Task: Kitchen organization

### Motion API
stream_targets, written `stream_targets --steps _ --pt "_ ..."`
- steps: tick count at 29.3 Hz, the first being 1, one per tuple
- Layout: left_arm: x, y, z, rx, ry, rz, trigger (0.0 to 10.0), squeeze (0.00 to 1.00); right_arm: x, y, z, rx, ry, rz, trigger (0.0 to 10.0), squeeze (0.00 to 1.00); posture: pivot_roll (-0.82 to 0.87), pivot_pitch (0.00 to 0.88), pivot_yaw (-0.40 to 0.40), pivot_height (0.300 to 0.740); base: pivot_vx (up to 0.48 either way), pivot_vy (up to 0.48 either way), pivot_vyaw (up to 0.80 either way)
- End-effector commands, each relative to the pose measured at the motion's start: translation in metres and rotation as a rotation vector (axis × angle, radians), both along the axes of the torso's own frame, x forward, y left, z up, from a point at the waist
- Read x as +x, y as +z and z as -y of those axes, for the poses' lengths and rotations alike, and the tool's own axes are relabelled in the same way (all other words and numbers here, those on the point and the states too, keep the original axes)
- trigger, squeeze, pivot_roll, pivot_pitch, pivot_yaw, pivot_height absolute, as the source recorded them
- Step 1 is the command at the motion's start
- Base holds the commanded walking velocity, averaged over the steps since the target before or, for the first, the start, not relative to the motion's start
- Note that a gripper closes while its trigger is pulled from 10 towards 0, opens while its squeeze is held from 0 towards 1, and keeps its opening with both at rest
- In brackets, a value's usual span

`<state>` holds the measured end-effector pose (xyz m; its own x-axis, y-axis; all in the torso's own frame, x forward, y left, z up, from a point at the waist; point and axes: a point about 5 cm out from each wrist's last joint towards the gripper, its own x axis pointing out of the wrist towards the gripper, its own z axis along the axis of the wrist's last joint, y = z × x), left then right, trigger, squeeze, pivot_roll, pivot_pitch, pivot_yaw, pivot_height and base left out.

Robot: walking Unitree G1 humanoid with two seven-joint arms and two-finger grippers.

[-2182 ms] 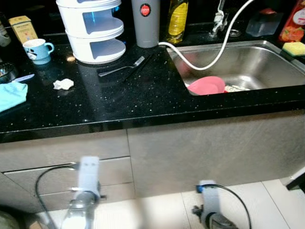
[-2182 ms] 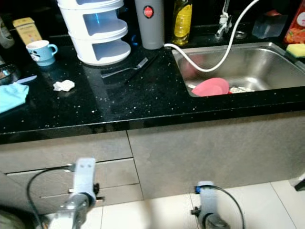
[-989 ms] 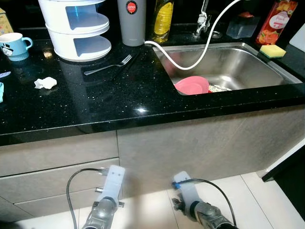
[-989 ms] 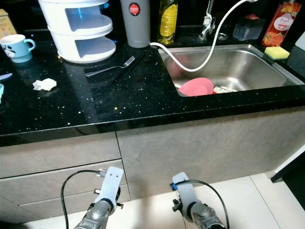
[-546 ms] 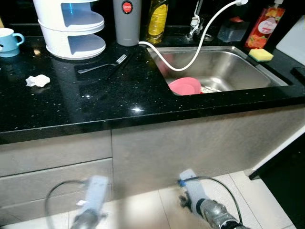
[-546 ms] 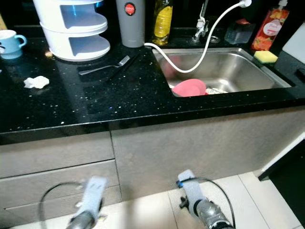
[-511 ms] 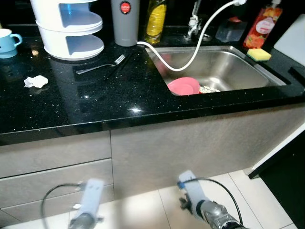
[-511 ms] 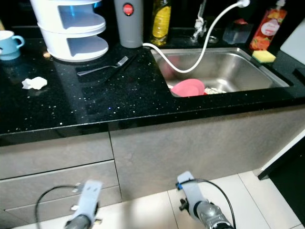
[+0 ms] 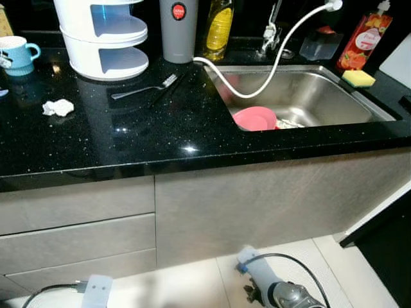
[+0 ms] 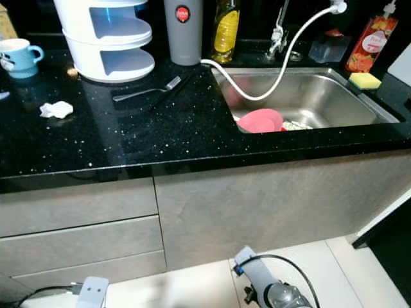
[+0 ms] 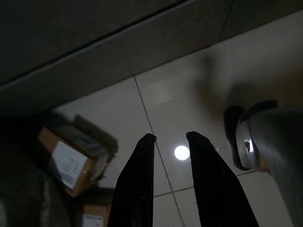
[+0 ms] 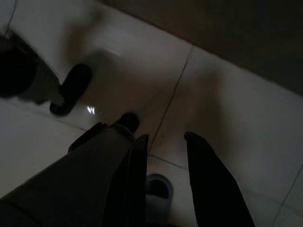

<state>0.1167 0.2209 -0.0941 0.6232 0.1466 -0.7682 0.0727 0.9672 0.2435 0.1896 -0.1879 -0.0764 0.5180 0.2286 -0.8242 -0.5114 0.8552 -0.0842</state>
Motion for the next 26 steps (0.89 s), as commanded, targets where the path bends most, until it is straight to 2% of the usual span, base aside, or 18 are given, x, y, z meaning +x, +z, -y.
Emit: stream_targets --steps 1,6,9,13,15,17,19,20,24,25,26 --pt "0.004 0.0 0.009 -0.008 -0.046 0.006 10.0 0.0 0.001 0.001 0.008 0.003 -0.074 0.007 10.0 0.0 0.06 0.0 -0.062 0.74 0.0 0.0 0.0" --pt "0.023 0.005 0.007 0.015 -0.079 0.039 10.0 0.0 -0.002 0.0 0.009 -0.013 -0.069 0.001 10.0 0.0 0.02 0.0 -0.013 0.74 0.0 0.0 0.0" --pt "0.027 0.007 0.009 0.017 -0.11 0.042 10.0 0.0 -0.005 -0.002 0.011 -0.019 -0.079 -0.006 10.0 0.0 0.01 0.0 -0.009 0.74 0.0 0.0 0.0" --pt "0.03 0.007 0.008 0.029 -0.097 0.044 10.0 0.0 -0.019 -0.008 0.006 -0.023 -0.006 -0.049 10.0 0.0 0.0 0.0 -0.005 0.74 0.0 0.0 0.0" --pt "0.029 0.006 0.01 0.025 -0.114 0.032 10.0 0.0 -0.019 -0.008 0.006 -0.015 -0.041 -0.035 10.0 0.0 0.0 0.0 0.001 0.74 0.0 0.0 0.0" --pt "0.027 0.005 0.01 0.041 -0.136 0.019 10.0 0.0 -0.016 -0.008 0.007 -0.016 -0.113 -0.031 10.0 0.0 -0.01 0.0 0.005 0.74 0.0 0.0 0.0" --pt "0.023 0.004 0.009 0.028 -0.092 0.011 10.0 0.0 -0.009 -0.006 0.015 -0.021 -0.327 -0.016 10.0 0.0 -0.03 0.0 0.018 0.74 0.0 0.0 0.0" --pt "0.022 0.003 0.009 0.021 -0.071 0.009 10.0 0.0 -0.008 -0.005 0.017 -0.024 -0.39 -0.013 10.0 0.0 -0.03 0.0 0.018 0.74 0.0 0.0 0.0" --pt "0.019 0.002 0.01 0.002 -0.022 0.007 10.0 0.0 -0.015 -0.01 0.021 0.004 -0.6 -0.076 10.0 0.0 -0.03 0.0 0.021 0.74 0.0 0.0 0.0" --pt "0.019 0.001 0.011 -0.003 -0.018 0.004 10.0 0.0 -0.02 -0.012 0.021 0.038 -0.702 -0.107 10.0 0.0 -0.03 0.0 0.019 0.74 0.0 0.0 0.0" --pt "0.019 0.001 0.011 -0.003 -0.018 0.004 10.0 0.0 -0.02 -0.012 0.021 0.038 -0.702 -0.107 10.0 0.0 -0.03 0.0 0.019 0.74 0.0 0.0 0.0"
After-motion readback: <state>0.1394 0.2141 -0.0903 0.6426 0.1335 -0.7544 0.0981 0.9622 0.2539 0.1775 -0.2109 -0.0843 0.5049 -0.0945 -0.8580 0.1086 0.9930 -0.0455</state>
